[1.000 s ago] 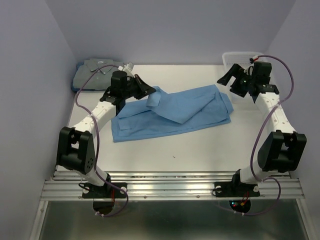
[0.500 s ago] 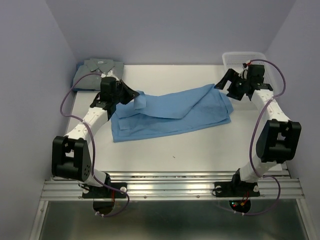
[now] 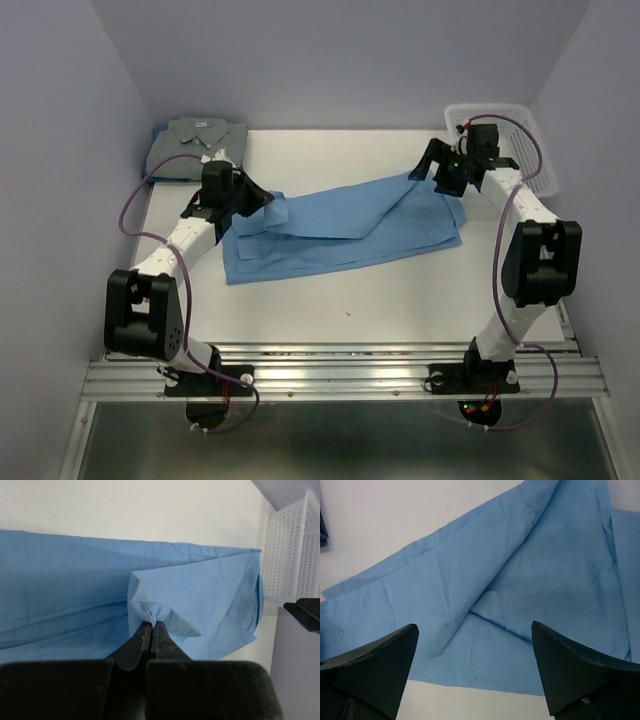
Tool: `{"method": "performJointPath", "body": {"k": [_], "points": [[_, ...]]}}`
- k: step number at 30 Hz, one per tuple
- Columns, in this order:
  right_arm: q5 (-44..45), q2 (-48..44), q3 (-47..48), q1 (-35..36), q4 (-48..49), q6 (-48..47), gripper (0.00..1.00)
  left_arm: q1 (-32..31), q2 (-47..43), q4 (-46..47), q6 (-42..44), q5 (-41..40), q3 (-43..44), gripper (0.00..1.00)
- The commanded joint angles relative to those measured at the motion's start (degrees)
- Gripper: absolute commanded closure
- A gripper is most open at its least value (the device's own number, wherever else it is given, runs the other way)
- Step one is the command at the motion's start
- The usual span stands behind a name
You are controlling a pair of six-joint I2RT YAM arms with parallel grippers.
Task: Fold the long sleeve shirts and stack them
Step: Fold the shirt
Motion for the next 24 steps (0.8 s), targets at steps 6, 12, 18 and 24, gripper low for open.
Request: {"method": "performJointPath", "body": {"k": [6, 12, 18, 24], "points": [[-0.41, 8.81, 11.83, 7.34, 5.43, -3.32, 0.0, 0.44, 3.44, 3.15, 2.32, 0.4, -1.08, 1.0], [0.38, 13.73, 16.13, 7.88, 6.4, -1.91, 0.0, 0.62, 6.51, 2.8, 2.15, -0.83, -2.13, 1.0], [0.29, 16.81, 17.28, 8.4, 5.88, -3.75, 0.0, 1.4, 6.7, 0.08, 1.88, -8.21, -2.66, 0.6], [0.46, 20.68, 20.62, 9.98, 5.35, -6.22, 0.0, 1.93, 2.31, -10.37, 2.58, -20.68, 0.76, 0.01]]}}
